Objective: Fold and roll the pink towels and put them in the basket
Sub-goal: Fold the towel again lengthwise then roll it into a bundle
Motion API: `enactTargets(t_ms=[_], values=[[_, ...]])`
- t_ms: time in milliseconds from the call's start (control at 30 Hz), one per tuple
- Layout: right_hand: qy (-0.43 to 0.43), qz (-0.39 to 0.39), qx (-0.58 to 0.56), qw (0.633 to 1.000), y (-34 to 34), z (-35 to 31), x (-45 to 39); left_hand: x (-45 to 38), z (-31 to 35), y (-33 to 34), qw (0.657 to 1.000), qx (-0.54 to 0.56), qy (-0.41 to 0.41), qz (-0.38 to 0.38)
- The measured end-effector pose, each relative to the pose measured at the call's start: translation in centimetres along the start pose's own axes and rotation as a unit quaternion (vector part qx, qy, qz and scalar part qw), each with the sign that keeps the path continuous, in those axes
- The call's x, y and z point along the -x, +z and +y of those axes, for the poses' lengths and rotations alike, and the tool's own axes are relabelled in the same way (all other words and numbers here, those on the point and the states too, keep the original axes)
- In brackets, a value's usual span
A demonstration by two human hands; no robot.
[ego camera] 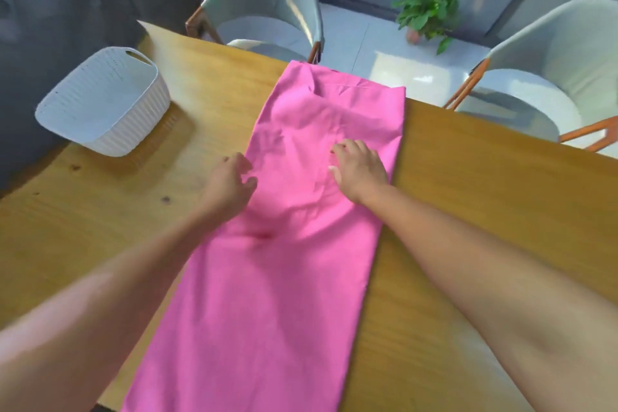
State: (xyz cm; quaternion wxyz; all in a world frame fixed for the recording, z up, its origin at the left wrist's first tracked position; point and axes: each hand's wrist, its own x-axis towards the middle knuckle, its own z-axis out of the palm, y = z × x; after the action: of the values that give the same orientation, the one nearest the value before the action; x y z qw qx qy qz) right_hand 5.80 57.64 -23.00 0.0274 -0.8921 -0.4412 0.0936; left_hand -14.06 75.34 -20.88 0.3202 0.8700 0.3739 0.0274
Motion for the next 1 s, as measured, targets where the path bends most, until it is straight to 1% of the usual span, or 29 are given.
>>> enactTargets(t_ms=[133,233,367,500,567,667,733,833,1000], values=[[0.063,0.011,-0.003,0.998,-0.7,1.5,-1.3,-8.5,1.5,0.1,0.999,-0.023,-0.008,-0.023],[0.103,0.036,-0.012,0.994,-1.5,3.4,-3.7,-13.9,2.6,0.9,0.999,-0.013,0.01,-0.039],[0.14,0.062,-0.028,0.988,-2.5,6.1,-8.6,-20.3,3.3,2.1,1.0,0.015,0.012,-0.024],[0.15,0.034,-0.024,0.988,-3.1,8.7,-12.4,-25.1,3.9,2.8,0.998,0.057,-0.004,-0.012],[0.15,0.008,-0.029,0.988,-3.2,9.8,-13.5,-26.6,4.4,3.1,0.997,0.07,0.005,-0.014],[0.14,-0.033,-0.039,0.989,-3.2,10.9,-14.2,-27.8,5.0,3.6,0.998,0.05,0.032,-0.025],[0.139,-0.04,-0.02,0.989,-3.0,11.4,-14.6,-28.4,5.2,3.8,0.998,0.03,0.031,-0.036],[0.152,-0.034,0.025,0.987,-3.2,11.9,-15.4,-29.1,5.5,3.9,0.998,0.03,0.012,-0.045],[0.152,-0.044,0.054,0.986,-3.6,12.8,-16.8,-29.6,6.7,3.2,0.997,0.08,0.014,-0.012]])
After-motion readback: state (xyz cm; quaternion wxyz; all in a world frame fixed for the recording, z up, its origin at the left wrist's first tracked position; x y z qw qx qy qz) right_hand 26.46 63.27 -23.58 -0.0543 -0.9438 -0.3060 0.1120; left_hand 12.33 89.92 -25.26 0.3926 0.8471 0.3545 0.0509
